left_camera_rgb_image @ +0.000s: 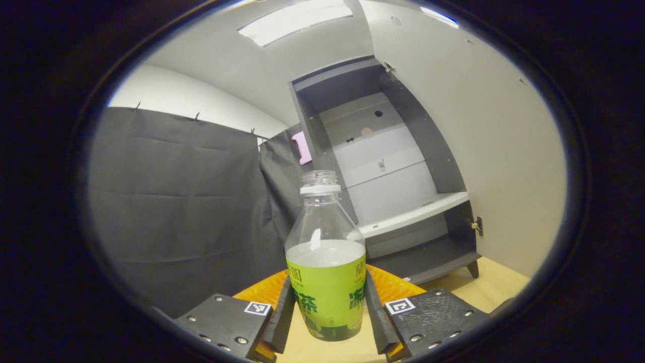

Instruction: Open the cabinet door with the right hand, grasp the bottle in the cabinet with the left hand and place it on the coaster, then close the cabinet door with the right hand.

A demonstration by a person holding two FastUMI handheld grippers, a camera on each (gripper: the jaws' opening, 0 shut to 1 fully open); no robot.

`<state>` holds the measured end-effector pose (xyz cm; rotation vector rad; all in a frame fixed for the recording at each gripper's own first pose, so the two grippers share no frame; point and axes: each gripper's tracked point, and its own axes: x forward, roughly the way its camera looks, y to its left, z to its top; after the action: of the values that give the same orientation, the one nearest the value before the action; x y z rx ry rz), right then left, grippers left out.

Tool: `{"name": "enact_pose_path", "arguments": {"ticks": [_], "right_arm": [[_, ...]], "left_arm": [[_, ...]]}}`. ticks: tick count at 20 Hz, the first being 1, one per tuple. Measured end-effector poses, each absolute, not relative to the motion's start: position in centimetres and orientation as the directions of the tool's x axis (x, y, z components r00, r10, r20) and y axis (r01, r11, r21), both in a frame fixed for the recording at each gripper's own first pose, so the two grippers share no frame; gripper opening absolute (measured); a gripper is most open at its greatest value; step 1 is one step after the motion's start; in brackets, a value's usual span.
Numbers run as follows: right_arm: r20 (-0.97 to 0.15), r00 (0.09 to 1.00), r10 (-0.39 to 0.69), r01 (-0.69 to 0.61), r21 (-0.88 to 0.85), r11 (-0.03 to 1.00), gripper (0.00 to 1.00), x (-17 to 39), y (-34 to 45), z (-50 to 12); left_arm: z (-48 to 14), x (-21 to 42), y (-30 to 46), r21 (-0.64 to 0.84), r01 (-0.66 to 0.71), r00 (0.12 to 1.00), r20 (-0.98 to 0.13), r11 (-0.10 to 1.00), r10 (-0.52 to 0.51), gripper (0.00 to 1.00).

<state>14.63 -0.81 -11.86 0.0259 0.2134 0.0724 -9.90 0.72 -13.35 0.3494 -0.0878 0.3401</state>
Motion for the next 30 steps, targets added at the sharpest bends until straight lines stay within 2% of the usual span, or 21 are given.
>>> {"name": "enact_pose_path", "arguments": {"ticks": [5, 10, 14, 16, 21, 22, 25, 27, 28, 29, 30], "right_arm": [[-0.269, 0.963, 0.036, -0.064, -0.098, 0.993, 0.96, 15.9, -0.3, -15.7], [-0.317, 0.948, 0.036, -0.084, -0.140, 0.987, 0.96, 16.9, 1.1, -18.6], [-0.365, 0.930, 0.036, -0.117, -0.202, 0.972, 0.96, 17.7, 1.8, -20.6], [-0.405, 0.914, 0.029, -0.127, -0.216, 0.968, 0.96, 17.3, 1.6, -22.1], [-0.426, 0.905, 0.002, -0.106, -0.221, 0.969, 0.96, 16.4, 0.9, -22.9], [-0.434, 0.901, 0.000, -0.105, -0.218, 0.970, 0.96, 16.2, 0.8, -23.2], [-0.465, 0.885, 0.004, -0.112, -0.206, 0.972, 0.96, 15.4, 0.8, -24.2], [-0.463, 0.886, 0.007, -0.110, -0.196, 0.974, 0.96, 14.9, 0.7, -24.3], [-0.466, 0.885, 0.004, -0.108, -0.196, 0.975, 0.96, 14.8, 0.6, -24.5], [-0.470, 0.883, -0.001, -0.105, -0.199, 0.974, 0.96, 14.6, 0.4, -24.7], [-0.472, 0.882, -0.004, -0.102, -0.198, 0.975, 0.96, 14.4, 0.2, -24.8]], "left_arm": [[-20.0, -12.3, 1.9, 0.286, -0.336, 0.941, 0.149, 0.897, 0.305, 0.66], [-26.4, -13.6, 1.9, 0.223, -0.338, 0.941, 0.107, 0.914, 0.322, 0.66], [-29.8, -14.8, 0.3, 0.214, -0.308, 0.950, 0.116, 0.927, 0.289, 0.67], [-32.0, -14.9, 0.0, 0.182, -0.311, 0.950, 0.098, 0.933, 0.297, 0.67], [-34.9, -15.7, 0.7, 0.122, -0.337, 0.941, 0.075, 0.934, 0.329, 0.67], [-35.1, -15.9, 0.6, 0.103, -0.336, 0.941, 0.070, 0.936, 0.330, 0.75], [-34.8, -16.3, 0.7, 0.047, -0.323, 0.943, 0.099, 0.945, 0.318, 0.70], [-33.9, -16.7, 0.6, 0.051, -0.328, 0.939, 0.131, 0.943, 0.319, 0.81], [-33.6, -16.9, 0.8, 0.062, -0.334, 0.936, 0.138, 0.940, 0.324, 0.94], [-33.5, -16.8, 0.7, 0.062, -0.330, 0.938, 0.138, 0.942, 0.319, 0.97], [-33.1, -16.8, 0.5, 0.050, -0.323, 0.938, 0.147, 0.945, 0.313, 0.90]]}}
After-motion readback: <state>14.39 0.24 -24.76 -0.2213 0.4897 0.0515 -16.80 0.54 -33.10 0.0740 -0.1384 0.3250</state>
